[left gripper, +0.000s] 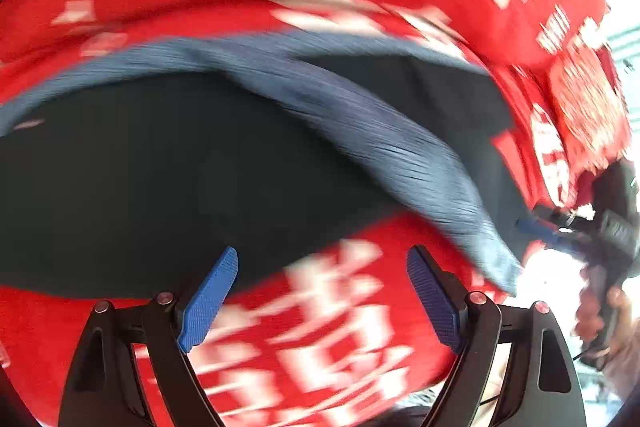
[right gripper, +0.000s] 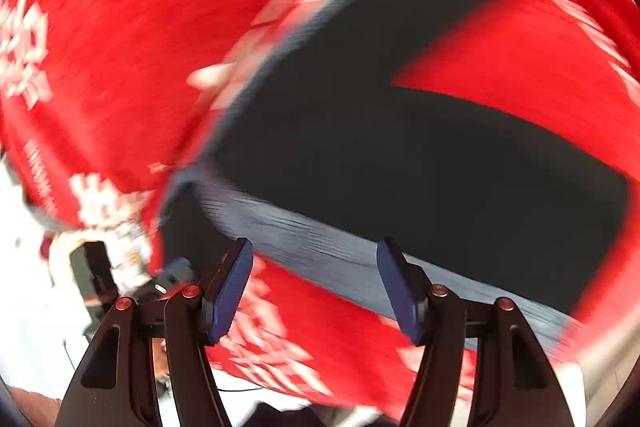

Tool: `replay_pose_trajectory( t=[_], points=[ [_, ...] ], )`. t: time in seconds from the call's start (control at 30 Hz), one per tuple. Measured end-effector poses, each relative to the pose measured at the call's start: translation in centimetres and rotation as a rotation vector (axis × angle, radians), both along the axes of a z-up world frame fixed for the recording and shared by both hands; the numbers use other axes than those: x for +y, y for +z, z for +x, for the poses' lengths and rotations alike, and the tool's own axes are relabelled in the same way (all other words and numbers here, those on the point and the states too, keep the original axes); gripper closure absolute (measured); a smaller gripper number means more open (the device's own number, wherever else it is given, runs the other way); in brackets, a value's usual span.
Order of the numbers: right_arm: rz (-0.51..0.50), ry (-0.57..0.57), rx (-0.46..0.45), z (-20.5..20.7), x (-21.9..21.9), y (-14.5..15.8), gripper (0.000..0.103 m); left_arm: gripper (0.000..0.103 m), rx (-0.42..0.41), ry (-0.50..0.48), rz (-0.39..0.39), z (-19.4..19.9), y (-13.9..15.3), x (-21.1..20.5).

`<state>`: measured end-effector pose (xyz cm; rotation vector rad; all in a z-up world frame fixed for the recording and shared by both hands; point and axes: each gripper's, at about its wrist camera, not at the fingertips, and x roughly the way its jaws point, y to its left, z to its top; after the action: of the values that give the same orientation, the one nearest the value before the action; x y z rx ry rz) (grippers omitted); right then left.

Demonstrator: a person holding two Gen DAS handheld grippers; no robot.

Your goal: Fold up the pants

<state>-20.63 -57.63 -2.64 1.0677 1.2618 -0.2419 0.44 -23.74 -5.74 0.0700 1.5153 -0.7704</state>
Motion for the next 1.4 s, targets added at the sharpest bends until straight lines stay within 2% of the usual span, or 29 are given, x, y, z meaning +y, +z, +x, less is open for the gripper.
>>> replay_pose_trajectory(
  t=[0.13, 0.23, 0.33, 0.4, 0.47, 0.53, 0.6, 0.7, 0.77, 0.9, 1.0, 1.03, 1.07, 1.1, 1.13, 1.2, 1.27, 1.33, 1.4],
  points=[
    [-0.017, -0.094, 0.106, -8.0, -3.6, -1.1, 0.035, 0.016, 0.029, -0.087, -0.01, -2.7, -0.9, -6.7],
    [0.009, -0.146, 0.132, -11.7, -5.0, -2.7, 0.035, 0.016, 0.056, -0.134, 0.0, -4.6, -1.4, -9.8],
    [0.073, -0.194, 0.1, -13.5, -5.2, -4.4, 0.035, 0.016, 0.069, -0.175, 0.013, -5.7, -1.7, -11.8],
    [0.098, -0.21, 0.078, -13.1, -4.2, -4.8, 0.037, 0.016, 0.062, -0.183, 0.032, -5.8, -2.0, -12.9],
    [0.174, -0.204, 0.045, -12.1, -3.1, -4.8, 0.082, 0.016, 0.071, -0.176, 0.028, -5.4, -2.4, -12.9],
    [0.215, -0.186, 0.034, -11.5, -2.9, -4.8, 0.086, 0.016, 0.101, -0.146, 0.008, -4.7, -2.1, -13.5],
    [0.25, -0.172, -0.051, -9.9, -3.5, -3.5, 0.087, 0.016, 0.11, -0.113, -0.004, -3.7, -1.3, -14.4],
    [0.25, -0.193, -0.172, -7.1, -5.8, -0.9, 0.087, 0.016, 0.078, -0.044, -0.059, -1.4, 0.8, -15.7],
    [0.227, -0.19, -0.266, -3.6, -8.8, 1.2, 0.087, 0.016, 0.047, -0.008, -0.092, 0.2, 1.9, -17.0],
    [0.129, -0.167, -0.344, 3.3, -13.6, 3.3, 0.087, 0.016, -0.059, 0.033, -0.121, 4.6, 3.7, -19.8],
    [0.058, -0.19, -0.309, 9.2, -17.8, 2.4, 0.081, 0.016, -0.141, 0.062, -0.129, 7.5, 4.9, -20.9],
    [0.041, -0.18, -0.28, 10.7, -18.9, 2.1, 0.075, 0.016, -0.18, 0.075, -0.125, 8.5, 5.5, -21.3],
    [0.016, -0.165, -0.248, 11.4, -19.5, 1.9, 0.067, 0.016, -0.205, 0.082, -0.12, 9.2, 5.8, -21.0],
    [-0.016, -0.147, -0.222, 12.2, -19.8, 1.8, 0.046, 0.016, -0.229, 0.086, -0.106, 9.8, 6.1, -20.7],
    [-0.064, -0.12, -0.215, 13.1, -20.0, 2.4, 0.039, 0.016, -0.244, 0.088, -0.09, 10.1, 6.2, -20.4],
    [-0.103, -0.109, -0.224, 12.9, -19.9, 2.8, 0.039, 0.016, -0.259, 0.084, -0.043, 10.1, 5.8, -19.4],
    [-0.107, -0.154, -0.188, 11.1, -19.7, 2.1, 0.039, 0.016, -0.262, 0.074, 0.018, 9.3, 4.7, -18.6],
    [-0.101, -0.221, -0.109, 8.3, -19.2, 0.5, 0.046, 0.016, -0.245, 0.069, 0.106, 8.3, 2.7, -17.0],
    [-0.068, -0.274, -0.068, 6.1, -18.7, -1.2, 0.056, 0.016, -0.206, 0.083, 0.151, 7.0, 0.9, -15.5]
  ],
)
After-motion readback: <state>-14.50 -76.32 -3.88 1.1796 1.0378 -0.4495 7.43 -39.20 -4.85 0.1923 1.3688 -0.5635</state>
